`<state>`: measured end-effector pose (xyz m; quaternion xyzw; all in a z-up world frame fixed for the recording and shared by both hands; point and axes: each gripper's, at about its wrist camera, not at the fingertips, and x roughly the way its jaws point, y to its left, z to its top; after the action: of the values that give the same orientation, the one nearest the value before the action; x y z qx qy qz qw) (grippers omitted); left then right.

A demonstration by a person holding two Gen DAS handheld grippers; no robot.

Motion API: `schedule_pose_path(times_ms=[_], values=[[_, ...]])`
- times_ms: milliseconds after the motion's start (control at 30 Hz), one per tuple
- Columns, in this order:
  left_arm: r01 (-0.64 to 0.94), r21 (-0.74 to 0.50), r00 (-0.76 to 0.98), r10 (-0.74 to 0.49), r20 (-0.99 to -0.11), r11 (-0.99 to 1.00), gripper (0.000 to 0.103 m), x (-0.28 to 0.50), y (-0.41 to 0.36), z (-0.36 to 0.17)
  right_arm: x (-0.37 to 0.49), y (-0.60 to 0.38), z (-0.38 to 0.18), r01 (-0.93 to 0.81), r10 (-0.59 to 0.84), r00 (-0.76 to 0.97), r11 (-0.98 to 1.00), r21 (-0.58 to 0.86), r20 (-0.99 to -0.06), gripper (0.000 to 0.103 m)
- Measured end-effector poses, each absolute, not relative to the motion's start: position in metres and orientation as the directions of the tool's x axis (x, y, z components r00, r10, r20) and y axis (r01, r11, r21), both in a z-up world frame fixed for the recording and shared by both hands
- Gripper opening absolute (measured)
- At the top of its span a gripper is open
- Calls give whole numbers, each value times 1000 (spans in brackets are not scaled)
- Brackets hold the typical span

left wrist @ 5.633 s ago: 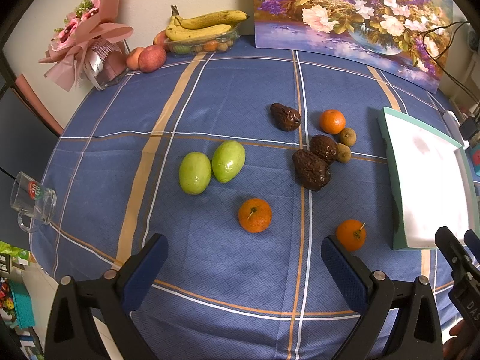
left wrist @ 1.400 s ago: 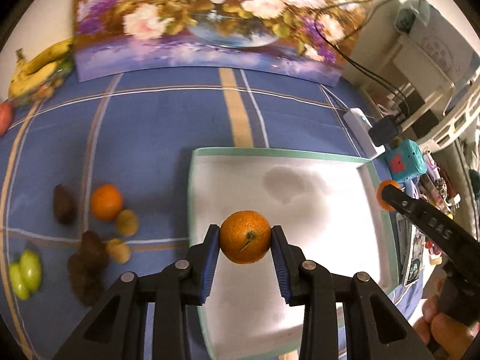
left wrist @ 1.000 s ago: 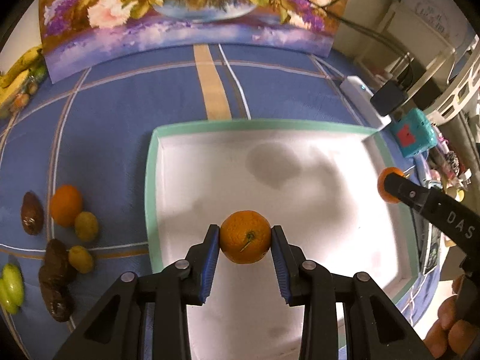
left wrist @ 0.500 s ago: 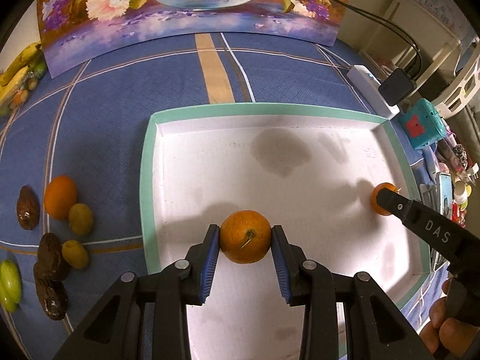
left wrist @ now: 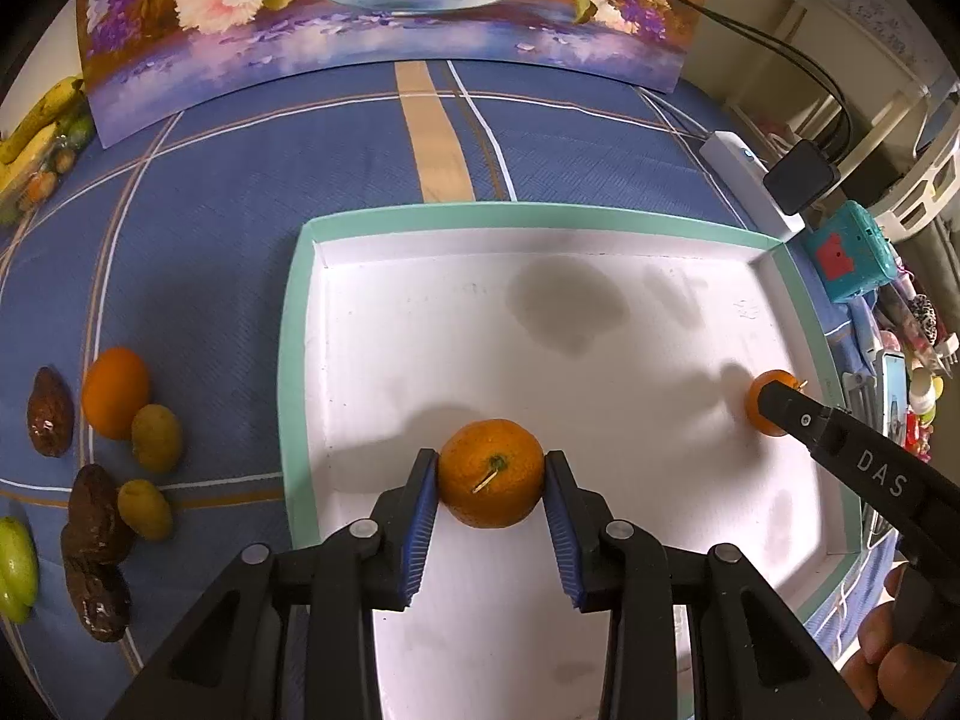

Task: Organize fruits
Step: 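Carry the left tool's orange over the white tray while the right tool carries its orange, then lower and open the left tool in the tray while the right tool releases its orange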

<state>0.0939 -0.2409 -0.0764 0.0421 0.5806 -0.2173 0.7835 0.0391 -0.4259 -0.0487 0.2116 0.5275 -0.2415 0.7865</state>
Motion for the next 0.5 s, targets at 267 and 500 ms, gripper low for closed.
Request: schedule_pose_path(times_ms=[267,500], values=[[381,-184,224,-284,-932,906,37,95,-241,-76,38,-426,-48,607,-152,330,790,86,-932,35],[364,-193,201,-280,-939,911,39,97,-241,-75,37,-426,-46,610,-163,326,788,76,-931,35]])
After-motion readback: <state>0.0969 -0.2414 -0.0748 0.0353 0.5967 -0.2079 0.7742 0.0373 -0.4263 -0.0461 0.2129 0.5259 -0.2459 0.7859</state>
